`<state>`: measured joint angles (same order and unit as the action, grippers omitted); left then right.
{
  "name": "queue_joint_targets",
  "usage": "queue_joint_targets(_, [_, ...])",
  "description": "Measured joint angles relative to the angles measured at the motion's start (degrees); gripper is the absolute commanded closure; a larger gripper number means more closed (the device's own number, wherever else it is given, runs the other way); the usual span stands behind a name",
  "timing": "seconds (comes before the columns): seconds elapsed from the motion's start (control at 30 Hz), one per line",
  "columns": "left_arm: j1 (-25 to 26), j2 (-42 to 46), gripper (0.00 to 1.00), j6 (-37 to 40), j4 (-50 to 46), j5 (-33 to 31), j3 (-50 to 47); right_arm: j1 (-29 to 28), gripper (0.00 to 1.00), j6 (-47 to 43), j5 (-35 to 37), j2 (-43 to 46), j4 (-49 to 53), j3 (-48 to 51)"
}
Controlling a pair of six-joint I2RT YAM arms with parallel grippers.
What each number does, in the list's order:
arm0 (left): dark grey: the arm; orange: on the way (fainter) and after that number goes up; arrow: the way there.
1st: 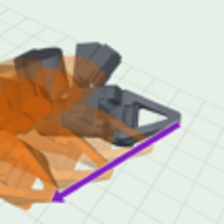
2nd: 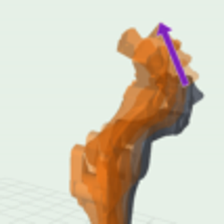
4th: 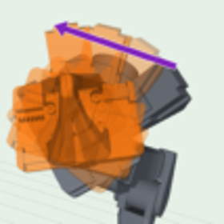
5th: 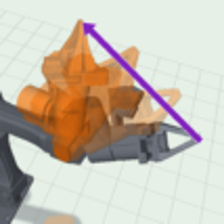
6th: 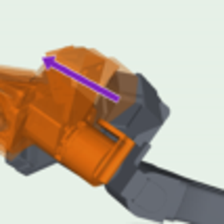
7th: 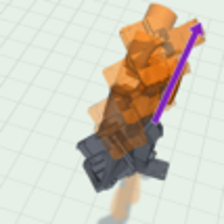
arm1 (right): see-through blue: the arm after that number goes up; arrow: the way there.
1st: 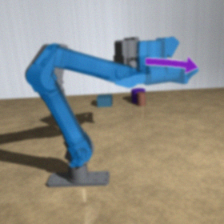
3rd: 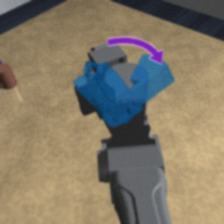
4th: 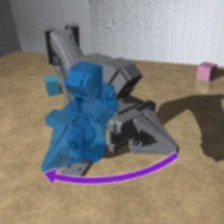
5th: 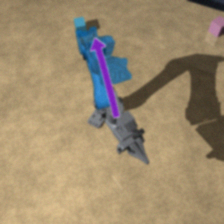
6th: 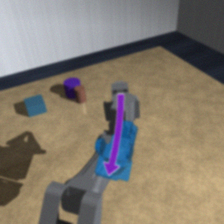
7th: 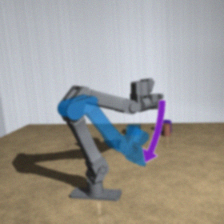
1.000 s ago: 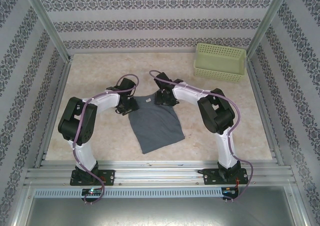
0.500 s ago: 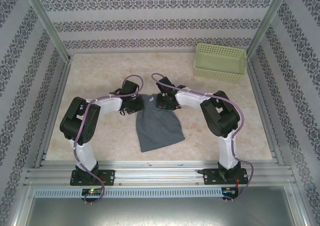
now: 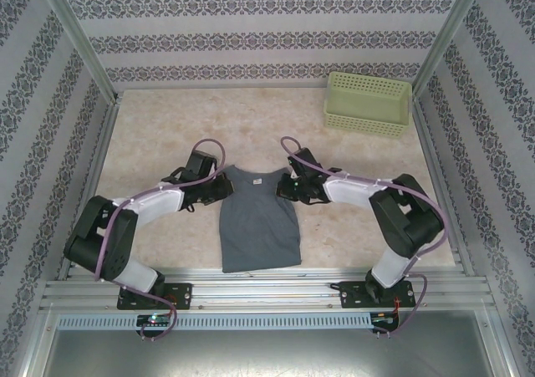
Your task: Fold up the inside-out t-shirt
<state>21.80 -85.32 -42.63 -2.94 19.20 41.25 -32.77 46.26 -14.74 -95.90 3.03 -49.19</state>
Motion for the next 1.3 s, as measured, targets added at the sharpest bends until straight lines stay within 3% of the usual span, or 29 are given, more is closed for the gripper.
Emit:
queue_joint_targets(0.27, [-0.13, 4.50, 1.00, 0.00, 1.27, 0.52, -1.27, 1.18, 1.00, 3.39, -1.66, 6.08, -5.62, 4.37])
queue_joint_targets(0.57, [-2.27, 6.25, 1.00, 0.42, 0.70, 2.08, 1.16, 3.02, 1.00, 1.92, -1.64, 9.86, -2.75, 0.63])
queue_joint_targets(0.83, [-9.09, -2.80, 1.00, 3.41, -1.18, 4.57, 21.73, 7.93, 1.00, -1.27, -2.29, 1.16, 0.57, -19.89])
queue_joint_targets(0.93, [-10.23, -9.51, 1.00, 6.91, -3.67, 3.21, 34.34, 10.12, 1.00, -2.71, -2.54, -6.16, 2.23, -32.00])
queue_joint_targets(1.03, [-10.32, -11.61, 1.00, 9.40, -4.07, 2.14, 39.47, 11.08, 1.00, -3.67, -2.54, -9.14, 2.16, -36.89])
queue_joint_targets(1.13, [-10.21, -9.86, 1.00, 10.80, -2.45, 2.86, 36.79, 10.86, 1.00, -5.25, -2.45, -9.35, 2.27, -37.22])
queue_joint_targets(1.3, [-9.79, 0.20, 1.00, 10.51, 3.76, 5.20, 17.62, 8.63, 1.00, -7.15, -2.62, -4.90, -2.99, -24.11])
